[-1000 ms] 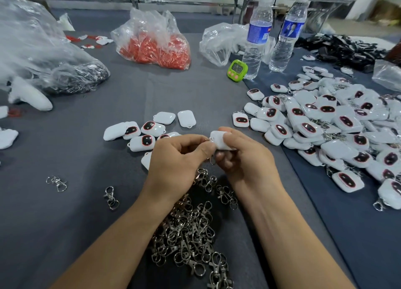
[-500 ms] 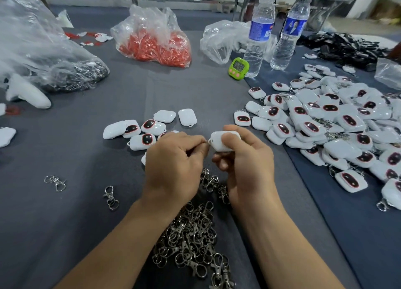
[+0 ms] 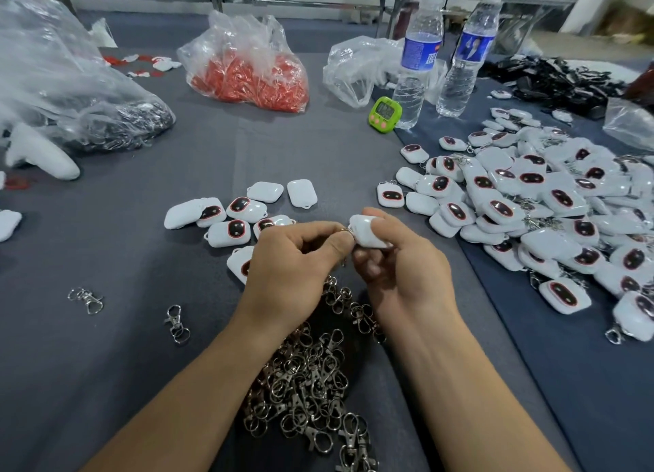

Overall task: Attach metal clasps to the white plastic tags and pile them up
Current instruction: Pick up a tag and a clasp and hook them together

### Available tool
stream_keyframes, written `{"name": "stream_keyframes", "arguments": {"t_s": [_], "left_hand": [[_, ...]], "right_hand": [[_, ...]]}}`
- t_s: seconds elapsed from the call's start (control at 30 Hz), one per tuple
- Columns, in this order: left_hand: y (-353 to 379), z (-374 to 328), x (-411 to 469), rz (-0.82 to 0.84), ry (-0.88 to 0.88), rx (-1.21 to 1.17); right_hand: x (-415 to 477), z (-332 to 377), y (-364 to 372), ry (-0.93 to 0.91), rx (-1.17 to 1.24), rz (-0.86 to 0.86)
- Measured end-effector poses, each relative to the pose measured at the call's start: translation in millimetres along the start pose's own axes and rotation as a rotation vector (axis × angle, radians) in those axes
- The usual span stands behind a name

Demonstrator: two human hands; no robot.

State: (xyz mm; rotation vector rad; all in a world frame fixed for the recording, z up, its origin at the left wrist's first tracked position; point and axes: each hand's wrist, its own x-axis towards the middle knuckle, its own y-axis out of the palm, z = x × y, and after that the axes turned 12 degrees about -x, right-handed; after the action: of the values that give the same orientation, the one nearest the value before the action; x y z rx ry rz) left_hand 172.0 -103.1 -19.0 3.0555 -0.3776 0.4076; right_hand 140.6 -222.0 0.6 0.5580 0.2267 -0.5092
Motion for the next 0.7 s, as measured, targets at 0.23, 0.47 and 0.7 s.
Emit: {"name": "stream_keyframes", "arguments": {"t_s": [0.23, 0.47, 0.7], "left_hand": [[-7, -1, 0, -0.029, 0.184, 0.256], [-13, -6, -6, 0.131, 0.473, 0.985], [-5, 2, 2, 0.063, 0.037, 0.142]], "right_hand": [[1, -6, 2, 0.008, -0.007, 0.019], [-4, -22, 0, -0.656, -0.97, -0.19], [5, -1, -3, 0.039, -0.112, -0.026]]}}
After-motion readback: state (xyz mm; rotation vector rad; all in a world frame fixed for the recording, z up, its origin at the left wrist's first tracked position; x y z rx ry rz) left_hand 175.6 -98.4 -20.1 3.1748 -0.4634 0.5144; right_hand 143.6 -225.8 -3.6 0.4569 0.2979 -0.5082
